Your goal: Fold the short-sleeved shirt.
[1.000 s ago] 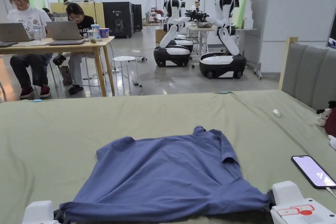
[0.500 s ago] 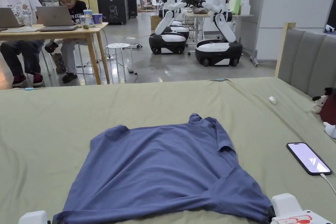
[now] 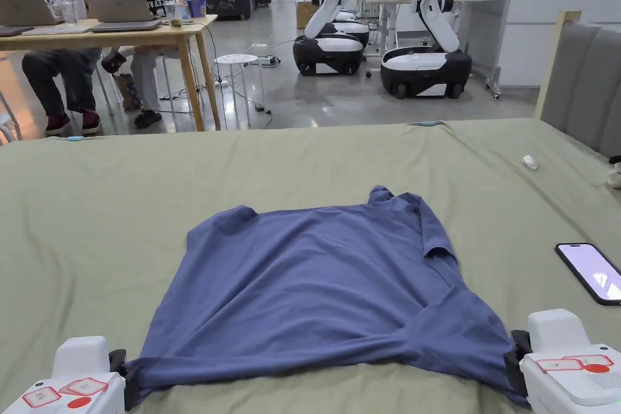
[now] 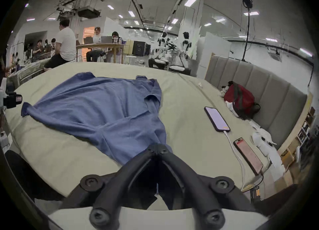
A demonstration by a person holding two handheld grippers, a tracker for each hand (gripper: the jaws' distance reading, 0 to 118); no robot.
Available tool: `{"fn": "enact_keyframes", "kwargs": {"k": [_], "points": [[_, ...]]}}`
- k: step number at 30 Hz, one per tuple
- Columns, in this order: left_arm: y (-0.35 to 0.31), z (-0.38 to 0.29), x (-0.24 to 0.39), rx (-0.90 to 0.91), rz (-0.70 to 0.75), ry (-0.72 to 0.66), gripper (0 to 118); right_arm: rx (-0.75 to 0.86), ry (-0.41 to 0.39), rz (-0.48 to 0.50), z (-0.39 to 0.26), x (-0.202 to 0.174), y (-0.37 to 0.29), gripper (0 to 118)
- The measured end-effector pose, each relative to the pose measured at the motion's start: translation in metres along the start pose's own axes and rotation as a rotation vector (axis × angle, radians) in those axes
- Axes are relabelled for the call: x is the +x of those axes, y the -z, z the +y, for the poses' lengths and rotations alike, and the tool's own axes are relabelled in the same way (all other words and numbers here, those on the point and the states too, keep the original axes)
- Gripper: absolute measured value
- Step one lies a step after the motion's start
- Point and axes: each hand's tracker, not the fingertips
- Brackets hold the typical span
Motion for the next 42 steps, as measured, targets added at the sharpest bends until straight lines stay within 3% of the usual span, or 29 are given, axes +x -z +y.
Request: {"fn": "enact_keyframes", "kwargs": {"k": [6, 8, 9, 10, 11, 13, 14, 21, 23, 24, 25, 27, 29, 31, 32, 33, 38, 39, 40, 41, 42], "points": [[0.001, -0.005, 0.009, -0.006, 0.002, -0.016, 0, 0.002, 0.0, 0.008, 0.005, -0.008, 0.004, 0], [0.001, -0.003, 0.009, -0.009, 0.001, -0.019, 27, 0.0, -0.008, 0.002, 0.006, -0.007, 0.004, 0], [0.001, -0.002, 0.01, -0.017, -0.006, -0.02, 47, -0.003, -0.008, -0.002, 0.006, -0.008, 0.009, 0], [0.002, -0.001, 0.01, -0.022, -0.013, -0.022, 74, -0.004, -0.007, -0.003, 0.007, -0.007, 0.01, 0], [0.0, 0.0, 0.01, -0.024, -0.021, -0.024, 89, -0.004, -0.003, -0.003, 0.007, -0.006, 0.009, 0], [-0.003, 0.001, 0.013, -0.019, -0.034, -0.018, 108, -0.004, 0.001, -0.003, 0.007, -0.006, 0.01, 0], [-0.005, 0.001, 0.014, -0.012, -0.041, -0.013, 108, -0.002, 0.003, -0.005, 0.007, -0.006, 0.01, 0], [0.014, -0.006, 0.011, -0.082, -0.029, 0.001, 107, -0.004, 0.002, 0.0, 0.006, -0.007, 0.006, 0], [0.023, -0.009, 0.008, -0.1, -0.022, -0.004, 95, -0.004, -0.002, -0.001, 0.006, -0.008, 0.006, 0], [0.027, -0.011, 0.006, -0.112, -0.032, -0.004, 84, -0.004, -0.006, -0.001, 0.006, -0.008, 0.006, 0], [0.03, -0.012, 0.006, -0.121, -0.039, -0.004, 67, -0.006, -0.008, -0.003, 0.005, -0.008, 0.007, 0], [0.036, -0.016, 0.006, -0.15, -0.044, 0.003, 60, -0.01, -0.013, -0.005, 0.005, -0.007, 0.008, 0], [0.036, -0.02, 0.009, -0.149, -0.098, -0.027, 36, -0.012, -0.014, -0.008, 0.005, -0.007, 0.007, 0], [0.033, -0.021, 0.015, -0.13, -0.069, 0.024, 24, -0.017, -0.015, -0.01, 0.005, -0.005, 0.007, 0], [0.032, -0.021, 0.017, -0.126, -0.082, 0.032, 11, -0.02, -0.016, -0.01, 0.005, -0.005, 0.007, 0], [0.031, -0.019, 0.02, -0.126, -0.084, 0.023, 6, -0.024, -0.017, -0.009, 0.005, -0.004, 0.009, 0], [0.025, -0.01, 0.019, -0.108, -0.077, 0.011, 5, -0.028, 0.003, 0.011, 0.002, 0.002, 0.008, 3], [0.023, -0.009, 0.017, -0.104, -0.082, 0.011, 5, -0.035, 0.016, 0.031, 0.001, 0.004, 0.009, 17], [0.021, -0.007, 0.016, -0.101, -0.086, 0.009, 5, -0.039, 0.024, 0.041, 0.0, 0.006, 0.01, 57], [0.02, -0.006, 0.016, -0.1, -0.09, 0.011, 5, -0.047, 0.03, 0.058, -0.001, 0.007, 0.011, 87], [0.019, -0.005, 0.017, -0.099, -0.092, 0.015, 5, -0.064, 0.035, 0.061, -0.004, 0.008, 0.015, 105]]}}
